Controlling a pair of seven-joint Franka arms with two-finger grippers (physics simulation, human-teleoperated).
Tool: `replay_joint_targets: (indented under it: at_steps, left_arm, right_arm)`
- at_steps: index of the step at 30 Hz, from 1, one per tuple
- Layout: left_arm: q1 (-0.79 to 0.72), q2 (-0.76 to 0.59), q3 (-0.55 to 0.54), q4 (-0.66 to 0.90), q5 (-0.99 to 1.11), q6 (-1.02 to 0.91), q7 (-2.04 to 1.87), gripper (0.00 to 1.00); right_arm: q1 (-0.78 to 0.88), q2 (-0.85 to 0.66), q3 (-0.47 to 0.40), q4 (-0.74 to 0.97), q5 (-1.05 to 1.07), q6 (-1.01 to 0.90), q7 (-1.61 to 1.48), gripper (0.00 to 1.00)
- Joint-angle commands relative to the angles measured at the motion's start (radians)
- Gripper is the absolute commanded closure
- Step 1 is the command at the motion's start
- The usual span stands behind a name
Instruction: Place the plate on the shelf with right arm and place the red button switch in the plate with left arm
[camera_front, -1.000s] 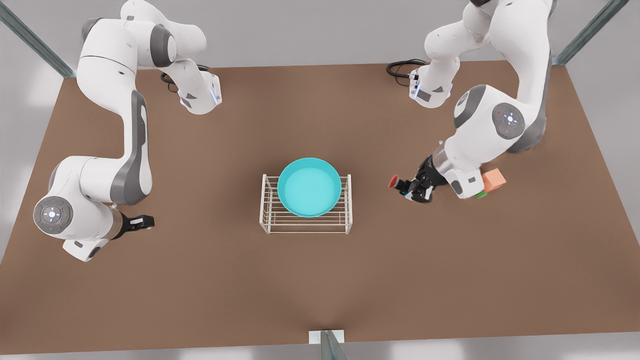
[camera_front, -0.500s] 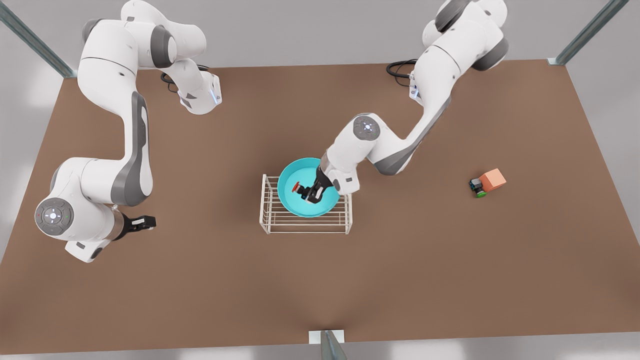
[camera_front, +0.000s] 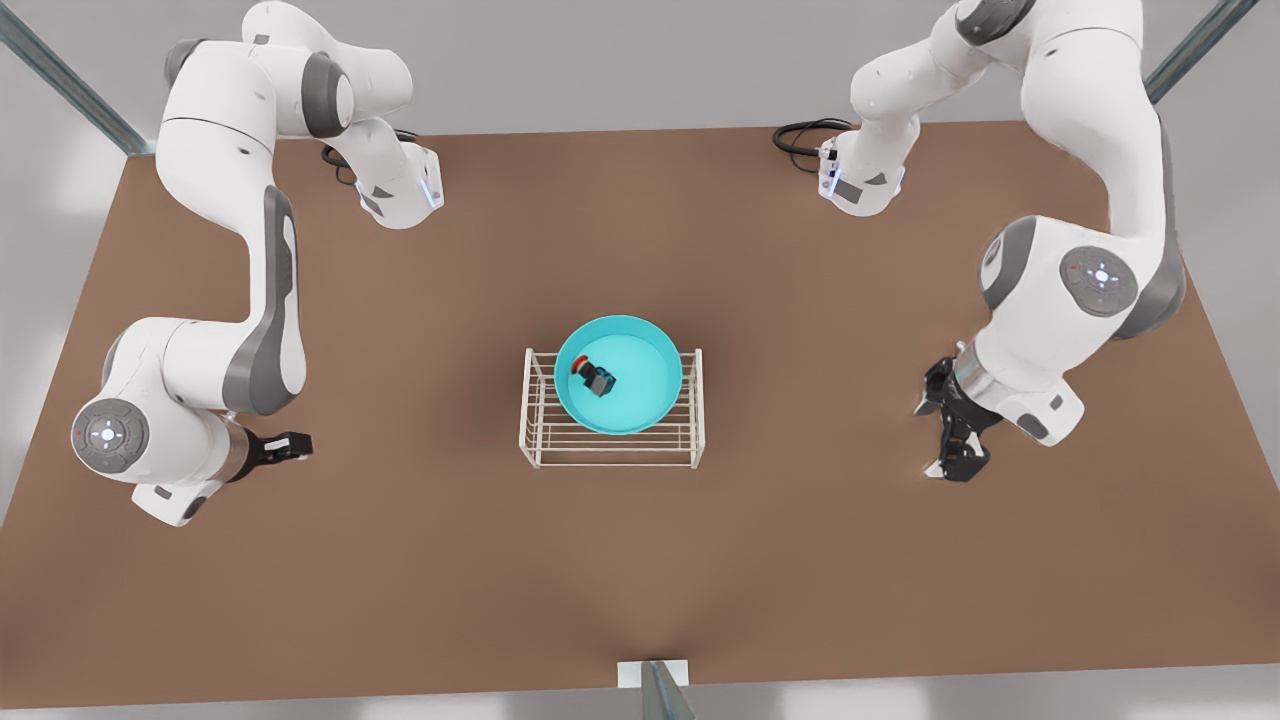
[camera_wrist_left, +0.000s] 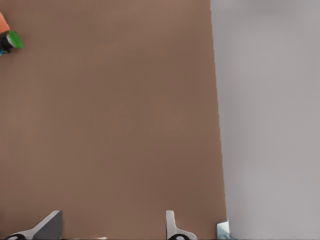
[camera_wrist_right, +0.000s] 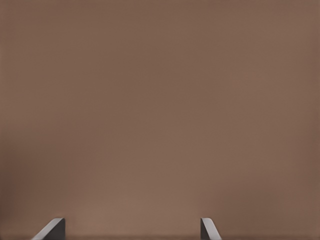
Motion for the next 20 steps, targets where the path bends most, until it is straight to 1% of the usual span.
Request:
replay_joint_targets:
  at_steps: [1, 2, 3, 4, 6, 11, 19, 20]
  left_arm:
    - [-0.244, -0.071, 0.419, 0.005, -0.351, -0.382, 1.564, 0.0]
    - [-0.244, -0.069, 0.429, 0.007, -0.342, -0.383, 1.606, 0.0]
    - [-0.242, -0.066, 0.448, 0.002, -0.307, -0.356, 1.67, 0.0]
    - [-0.244, -0.055, 0.44, 0.002, -0.285, -0.285, 1.683, 0.0]
    - [-0.245, -0.046, 0.44, 0.01, -0.274, -0.285, 1.764, 0.0]
    - [-0.216, -0.028, 0.449, 0.011, -0.282, -0.231, 1.756, 0.0]
    - [-0.218, -0.022, 0.446, 0.008, -0.277, -0.23, 1.753, 0.0]
    - [-0.218, -0.022, 0.446, 0.008, -0.276, -0.23, 1.753, 0.0]
  right_arm:
    - [-0.034, 0.008, 0.0, 0.0, 0.076, -0.012, 0.008, 0.0]
    - [-0.08, 0.022, 0.0, 0.0, 0.163, -0.013, -0.002, 0.0]
    - [-0.082, 0.026, 0.0, 0.0, 0.162, -0.013, -0.008, 0.0]
    - [-0.089, 0.037, 0.0, 0.0, 0.168, -0.012, -0.057, 0.0]
    - [-0.102, 0.043, 0.001, 0.003, 0.157, -0.012, -0.073, 0.0]
    - [-0.102, 0.043, 0.0, 0.003, 0.16, -0.012, -0.073, 0.0]
    - [-0.102, 0.043, 0.0, 0.005, 0.162, -0.013, -0.071, 0.0]
    - [-0.094, 0.035, 0.001, -0.044, 0.155, 0.013, -0.073, 0.0]
